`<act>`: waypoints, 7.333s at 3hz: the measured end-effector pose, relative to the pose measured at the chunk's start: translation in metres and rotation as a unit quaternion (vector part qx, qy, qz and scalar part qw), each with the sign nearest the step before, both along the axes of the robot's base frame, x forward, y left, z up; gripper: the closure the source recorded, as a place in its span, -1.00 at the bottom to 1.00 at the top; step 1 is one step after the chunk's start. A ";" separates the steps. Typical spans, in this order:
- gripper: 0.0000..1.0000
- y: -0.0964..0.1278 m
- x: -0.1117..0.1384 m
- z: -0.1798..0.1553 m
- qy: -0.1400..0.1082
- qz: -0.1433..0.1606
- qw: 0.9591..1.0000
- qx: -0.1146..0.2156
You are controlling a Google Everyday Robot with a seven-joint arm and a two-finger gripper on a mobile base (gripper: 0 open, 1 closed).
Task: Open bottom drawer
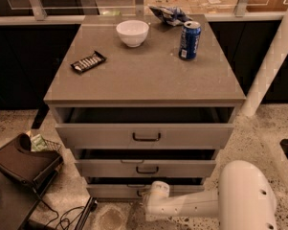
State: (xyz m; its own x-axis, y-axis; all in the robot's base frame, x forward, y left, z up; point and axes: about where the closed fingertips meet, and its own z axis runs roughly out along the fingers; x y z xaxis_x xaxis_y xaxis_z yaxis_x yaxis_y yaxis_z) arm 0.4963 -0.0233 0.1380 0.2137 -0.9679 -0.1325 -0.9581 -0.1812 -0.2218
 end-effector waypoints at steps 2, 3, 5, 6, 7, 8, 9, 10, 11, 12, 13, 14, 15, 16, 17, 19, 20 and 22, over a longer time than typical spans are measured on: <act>1.00 0.000 -0.001 0.004 0.000 0.000 1.000 0.001; 1.00 -0.002 -0.016 0.009 -0.012 -0.014 1.000 0.010; 1.00 -0.003 -0.025 0.012 -0.022 -0.022 0.999 0.011; 1.00 -0.003 -0.025 0.012 -0.022 -0.022 0.999 0.011; 1.00 -0.002 -0.036 0.016 -0.033 -0.031 0.999 0.011; 1.00 -0.002 -0.035 0.016 -0.033 -0.031 0.999 0.011; 1.00 -0.002 -0.051 0.020 -0.046 -0.044 0.998 0.011; 1.00 -0.002 -0.051 0.020 -0.046 -0.044 0.998 0.011; 1.00 -0.001 -0.068 0.024 -0.062 -0.058 0.996 0.009; 1.00 -0.001 -0.068 0.024 -0.063 -0.059 0.996 0.009; 1.00 -0.001 -0.081 0.026 -0.075 -0.071 0.995 0.006; 1.00 -0.001 -0.087 0.028 -0.082 -0.078 0.994 0.005; 1.00 -0.001 -0.103 0.033 -0.097 -0.091 0.991 0.002; 1.00 -0.002 -0.120 0.044 -0.109 -0.097 0.989 0.005; 1.00 -0.002 -0.120 0.043 -0.109 -0.097 0.989 0.005; 1.00 0.001 -0.104 0.089 -0.090 -0.066 0.994 -0.015; 1.00 -0.006 -0.090 0.125 -0.075 -0.050 0.996 -0.018; 1.00 -0.036 -0.038 0.162 -0.082 -0.013 0.996 0.006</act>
Offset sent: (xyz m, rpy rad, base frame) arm 0.0001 0.0000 0.0020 0.0000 -0.0002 0.0000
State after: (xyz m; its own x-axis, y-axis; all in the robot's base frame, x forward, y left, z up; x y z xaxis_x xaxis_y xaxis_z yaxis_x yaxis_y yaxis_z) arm 0.4580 -0.0596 0.2999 0.2075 -0.9721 -0.1096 -0.9130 -0.1522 -0.3786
